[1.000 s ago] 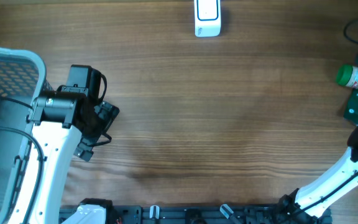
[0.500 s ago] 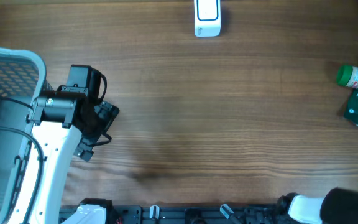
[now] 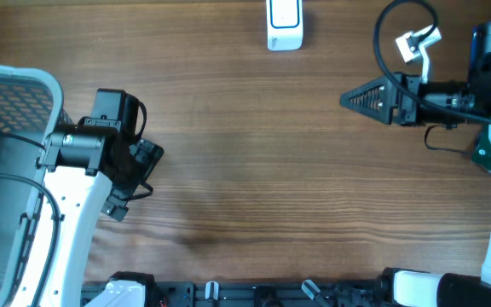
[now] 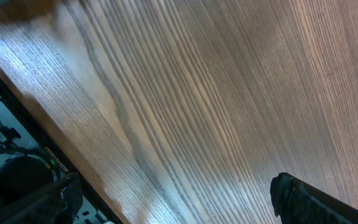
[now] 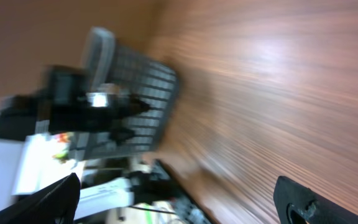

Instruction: Scan the item barcode

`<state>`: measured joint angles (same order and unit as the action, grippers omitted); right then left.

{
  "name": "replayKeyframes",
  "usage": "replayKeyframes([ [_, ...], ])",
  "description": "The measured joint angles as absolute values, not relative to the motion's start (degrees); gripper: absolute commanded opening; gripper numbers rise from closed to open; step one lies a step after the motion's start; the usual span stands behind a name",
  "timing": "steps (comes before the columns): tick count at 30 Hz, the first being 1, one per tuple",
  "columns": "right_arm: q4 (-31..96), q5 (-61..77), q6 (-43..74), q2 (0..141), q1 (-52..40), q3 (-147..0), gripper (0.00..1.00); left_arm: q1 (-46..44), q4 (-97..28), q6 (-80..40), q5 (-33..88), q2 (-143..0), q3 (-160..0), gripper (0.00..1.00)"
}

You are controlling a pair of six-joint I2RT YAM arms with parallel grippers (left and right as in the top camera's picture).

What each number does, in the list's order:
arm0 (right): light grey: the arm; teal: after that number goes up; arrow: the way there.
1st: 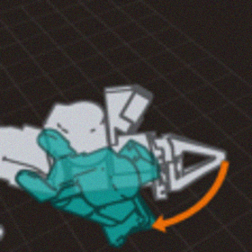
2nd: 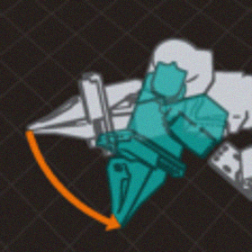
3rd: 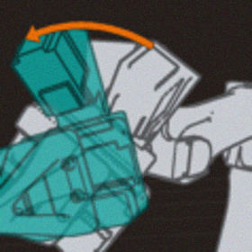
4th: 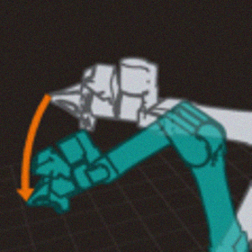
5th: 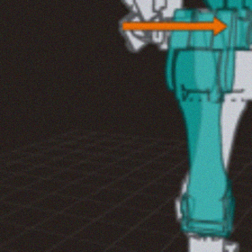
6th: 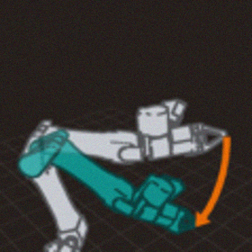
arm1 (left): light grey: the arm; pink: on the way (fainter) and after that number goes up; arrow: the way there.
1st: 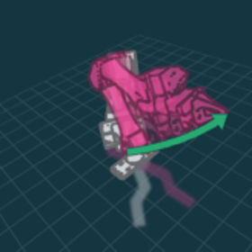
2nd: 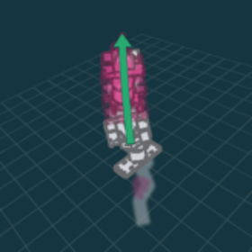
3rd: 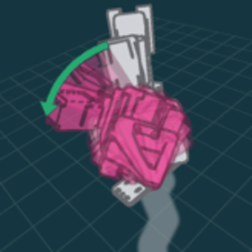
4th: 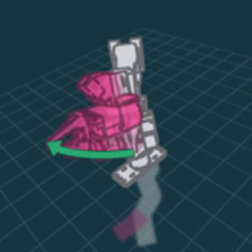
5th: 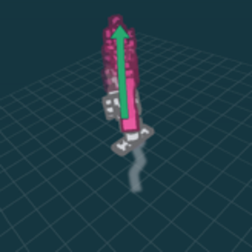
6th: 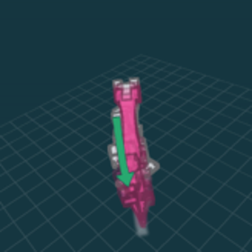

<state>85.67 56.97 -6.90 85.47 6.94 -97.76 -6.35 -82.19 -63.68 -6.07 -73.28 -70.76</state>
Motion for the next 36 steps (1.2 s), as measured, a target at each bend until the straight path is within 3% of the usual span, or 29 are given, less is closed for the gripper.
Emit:
replayKeyframes([
  [5, 87.0, 39.2, 9.3, 85.5, 6.9, -97.8, 1.0, -6.3, -82.2, -63.7, -6.0, -73.3, -70.8, 1.0],
  [8, 86.2, 32.5, 12.0, 85.5, 6.9, -97.8, 1.0, -6.3, -82.2, -63.7, -6.0, -73.3, -70.8, 1.0],
  [13, 74.3, 36.9, -6.0, 85.4, 4.6, -97.7, 1.0, -6.3, -82.2, -63.7, -6.1, -73.3, -70.8, 1.0],
  [20, 62.6, 41.6, -12.4, 85.1, -1.8, -92.7, 1.0, -6.3, -82.2, -63.7, -6.0, -73.3, -70.8, 1.0],
  [26, 36.6, 42.4, -8.0, 82.9, -5.5, -76.0, 1.0, -6.3, -82.2, -63.7, -6.1, -73.3, -70.8, 1.0],
  [29, 16.9, 42.2, -5.5, 74.1, -6.4, -61.5, 1.0, -6.3, -82.2, -63.7, -6.0, -73.3, -70.8, 1.0],
  [36, -6.2, 37.3, -4.7, 42.0, -6.5, -34.9, 1.0, -6.3, -82.2, -63.7, -6.1, -73.3, -70.8, 1.0],
])
